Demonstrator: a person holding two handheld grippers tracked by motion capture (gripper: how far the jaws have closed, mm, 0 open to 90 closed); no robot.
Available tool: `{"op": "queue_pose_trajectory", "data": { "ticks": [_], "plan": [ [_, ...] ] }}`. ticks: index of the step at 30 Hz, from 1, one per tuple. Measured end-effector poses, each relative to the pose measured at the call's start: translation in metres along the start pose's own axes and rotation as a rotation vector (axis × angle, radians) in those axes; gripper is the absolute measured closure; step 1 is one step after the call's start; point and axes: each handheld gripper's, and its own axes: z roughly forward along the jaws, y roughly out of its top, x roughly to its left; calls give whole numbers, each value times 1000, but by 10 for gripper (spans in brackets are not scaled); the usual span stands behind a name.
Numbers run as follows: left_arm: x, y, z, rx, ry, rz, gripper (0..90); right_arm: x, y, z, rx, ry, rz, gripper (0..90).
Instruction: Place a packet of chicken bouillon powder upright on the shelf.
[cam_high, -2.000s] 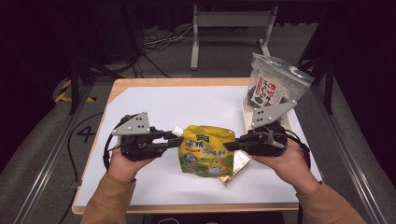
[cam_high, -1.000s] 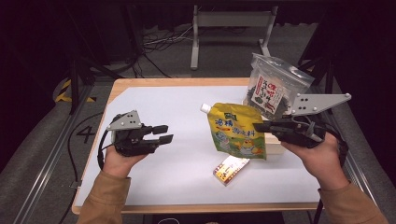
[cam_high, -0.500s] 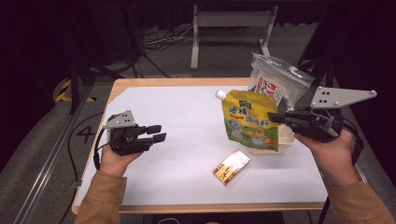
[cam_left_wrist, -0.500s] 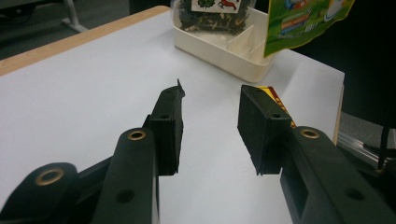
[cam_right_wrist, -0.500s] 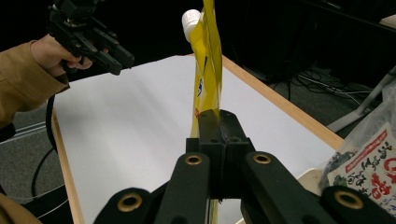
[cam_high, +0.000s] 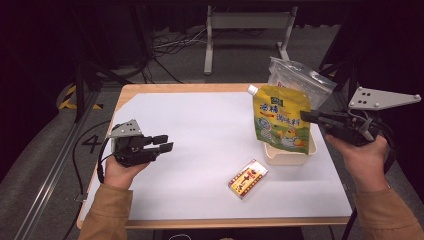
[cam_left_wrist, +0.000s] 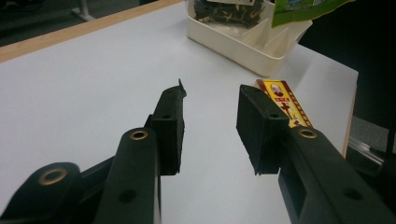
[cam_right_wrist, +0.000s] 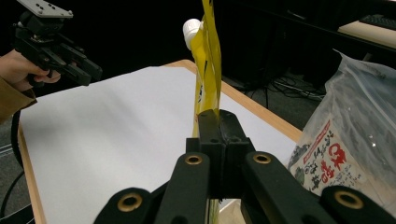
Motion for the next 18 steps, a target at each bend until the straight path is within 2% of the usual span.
{"op": "queue_pose_trajectory", "data": {
  "ticks": [10, 18],
  "plan": [
    [2, -4, -4, 0, 10, -18, 628, -17, -11, 4, 6, -44, 25, 900],
    [4, -4, -3, 3, 13, -10, 630, -33, -26, 14, 33, -72, 55, 900]
  ]
}}
